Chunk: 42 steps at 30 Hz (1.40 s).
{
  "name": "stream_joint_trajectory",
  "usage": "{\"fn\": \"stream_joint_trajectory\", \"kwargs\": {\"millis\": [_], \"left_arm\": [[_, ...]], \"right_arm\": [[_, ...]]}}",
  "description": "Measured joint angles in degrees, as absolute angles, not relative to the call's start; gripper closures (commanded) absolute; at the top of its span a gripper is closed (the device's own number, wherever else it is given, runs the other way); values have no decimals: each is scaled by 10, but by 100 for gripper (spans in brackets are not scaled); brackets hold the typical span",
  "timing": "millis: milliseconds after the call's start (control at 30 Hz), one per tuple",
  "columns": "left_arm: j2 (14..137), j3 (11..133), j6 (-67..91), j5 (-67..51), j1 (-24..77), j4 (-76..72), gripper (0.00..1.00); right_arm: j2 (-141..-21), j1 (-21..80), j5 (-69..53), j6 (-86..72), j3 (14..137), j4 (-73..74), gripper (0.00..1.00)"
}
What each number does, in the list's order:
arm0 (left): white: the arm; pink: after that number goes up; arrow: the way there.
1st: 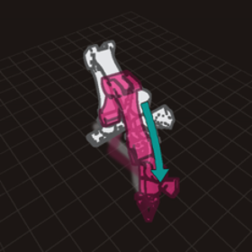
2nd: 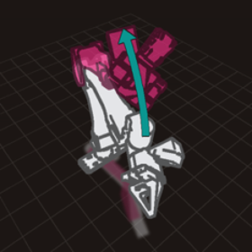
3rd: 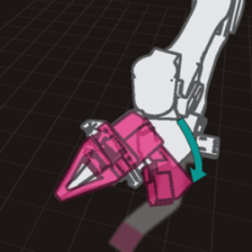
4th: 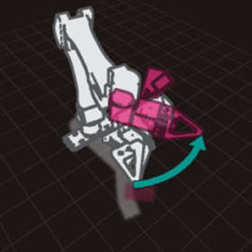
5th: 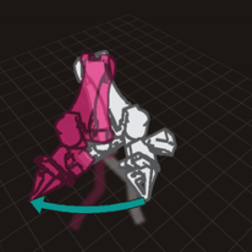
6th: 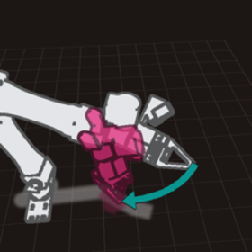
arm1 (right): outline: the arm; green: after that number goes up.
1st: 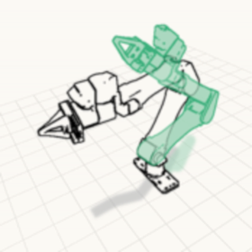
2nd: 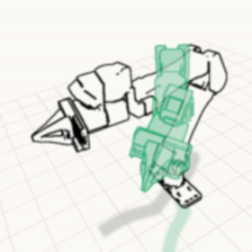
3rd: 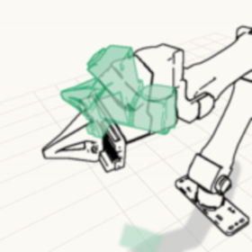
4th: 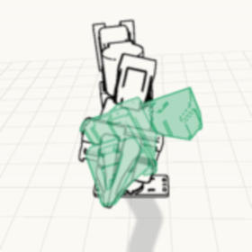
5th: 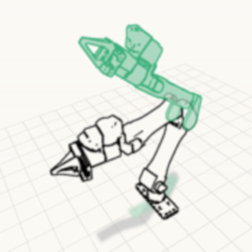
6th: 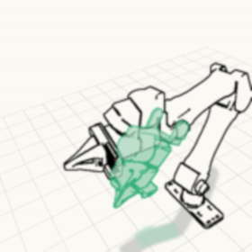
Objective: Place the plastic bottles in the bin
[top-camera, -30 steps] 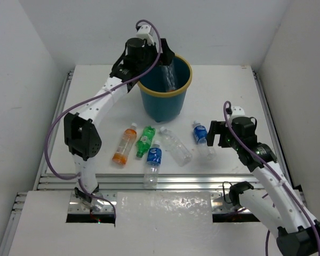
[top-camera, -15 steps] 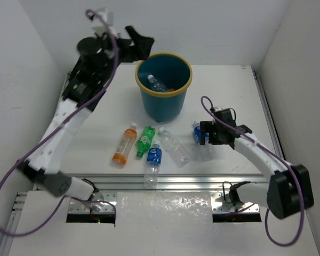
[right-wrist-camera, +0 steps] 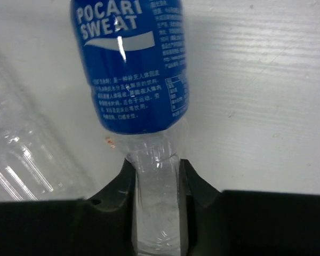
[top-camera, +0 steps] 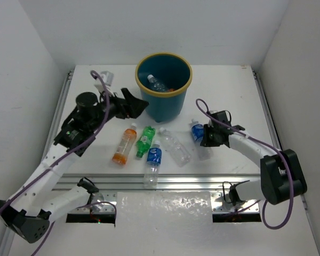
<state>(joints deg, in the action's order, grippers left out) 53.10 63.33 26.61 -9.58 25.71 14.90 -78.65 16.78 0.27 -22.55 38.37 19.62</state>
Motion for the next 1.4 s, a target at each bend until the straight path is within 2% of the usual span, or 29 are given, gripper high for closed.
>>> {"fn": "stream_joint_trajectory", "kwargs": {"millis": [33, 67, 267, 433, 567, 767, 1033, 1067, 1100, 1200, 1233, 1267, 1300, 1333, 1367, 1400], "left_arm": [[538, 610, 272, -105, 258, 153, 0], [540, 592, 275, -112, 258, 161, 0], [530, 561, 287, -135, 260, 180, 0], [505, 517, 314, -173, 289, 99, 0], [551, 490, 324, -213, 361, 14, 0], [635, 486, 321, -223, 443, -39, 2], [671, 491, 342, -256, 475, -138, 9], [674, 491, 347, -266, 477, -160, 11], [675, 491, 349, -270, 477, -171, 18], [673, 491, 354, -278, 482, -212, 49], [671, 491, 351, -274, 483, -216, 71], [668, 490, 353, -270, 483, -217, 84], [666, 490, 353, -263, 483, -218, 91], [662, 490, 347, -258, 484, -219, 100], [659, 491, 344, -252, 485, -216, 100], [657, 493, 343, -246, 486, -211, 100]], "right_arm": [[-781, 167, -2, -223, 378, 190, 95], [-770, 167, -6, -224, 370, 186, 96], [-645, 166, -8, -232, 341, 204, 98], [-537, 166, -36, -232, 344, 219, 96], [-460, 165, -175, -246, 345, 199, 96], [-384, 165, -402, -322, 345, 83, 94], [-376, 164, -511, -407, 326, -44, 94], [-380, 164, -517, -413, 326, -48, 94], [-382, 164, -523, -418, 326, -51, 94], [-383, 164, -533, -424, 327, -58, 94], [-383, 164, -540, -427, 328, -64, 94], [-383, 164, -543, -428, 329, -69, 93], [-383, 164, -543, -428, 330, -72, 90], [-383, 164, -545, -429, 331, -76, 67], [-383, 164, -546, -429, 331, -77, 49], [-383, 164, -547, -431, 331, -78, 20]]}}
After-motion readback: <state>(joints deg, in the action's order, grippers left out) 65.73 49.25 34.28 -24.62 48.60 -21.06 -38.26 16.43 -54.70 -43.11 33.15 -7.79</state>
